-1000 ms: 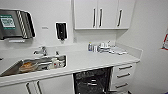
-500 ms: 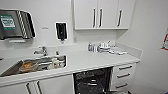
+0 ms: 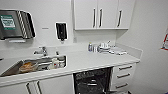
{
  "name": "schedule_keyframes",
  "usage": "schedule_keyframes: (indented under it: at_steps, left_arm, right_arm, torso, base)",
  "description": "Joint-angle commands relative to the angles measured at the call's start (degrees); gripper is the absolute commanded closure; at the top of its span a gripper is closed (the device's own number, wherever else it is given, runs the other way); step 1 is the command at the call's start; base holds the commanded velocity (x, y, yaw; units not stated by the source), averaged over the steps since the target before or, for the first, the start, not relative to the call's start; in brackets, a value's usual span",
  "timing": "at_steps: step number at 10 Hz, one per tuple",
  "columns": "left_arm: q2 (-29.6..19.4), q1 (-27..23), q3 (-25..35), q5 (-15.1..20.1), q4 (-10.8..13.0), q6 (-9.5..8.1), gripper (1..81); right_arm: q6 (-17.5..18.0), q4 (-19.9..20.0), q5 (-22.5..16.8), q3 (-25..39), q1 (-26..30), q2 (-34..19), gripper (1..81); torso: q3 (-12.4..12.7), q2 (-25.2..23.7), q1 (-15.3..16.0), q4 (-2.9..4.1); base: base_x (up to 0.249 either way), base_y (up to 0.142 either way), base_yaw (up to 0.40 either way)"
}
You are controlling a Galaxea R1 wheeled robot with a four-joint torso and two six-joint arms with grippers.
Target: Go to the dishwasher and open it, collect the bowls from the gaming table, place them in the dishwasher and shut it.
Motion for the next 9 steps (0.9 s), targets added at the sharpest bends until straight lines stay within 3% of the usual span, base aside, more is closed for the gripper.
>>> schedule_keyframes:
  at_steps: [1,3,6,8,9]
  left_arm:
    - [6.4,-1.2,-10.5,3.7,0.8,-0.96,1.0]
    - [10.6,-0.9,-16.4,3.8,0.8,-1.05,1.0]
    - [14.1,-0.8,-20.4,4.5,0.6,-1.05,1.0]
    - [15.6,-0.8,-22.3,4.6,-2.1,-1.05,1.0]
    - [16.2,-0.8,-23.2,4.6,-2.3,-1.05,1.0]
  right_arm:
    - [-0.6,-1.8,2.6,-8.1,-0.9,5.7,1.0]
    - [-0.8,-1.8,2.7,-12.8,-2.0,9.2,1.0]
    - [-0.3,-1.2,2.6,-15.8,-2.4,11.4,1.0]
    - [-0.2,-1.2,2.1,-18.5,-2.5,13.1,1.0]
    - [-0.2,-1.0,1.8,-20.2,-2.6,14.3,1.0]
  torso:
    - [0.0,0.0,0.0,0.00]
    - [0.0,0.0,0.0,0.00]
    - [0.0,0.0,0.0,0.00]
    - [0.0,0.0,0.0,0.00]
    - [0.0,0.0,0.0,0.00]
  base:
    - [0.000,0.000,0.000]
    - [0.000,0.000,0.000]
    - [0.000,0.000,0.000]
    - [0.000,0.000,0.000]
    - [0.000,0.000,0.000]
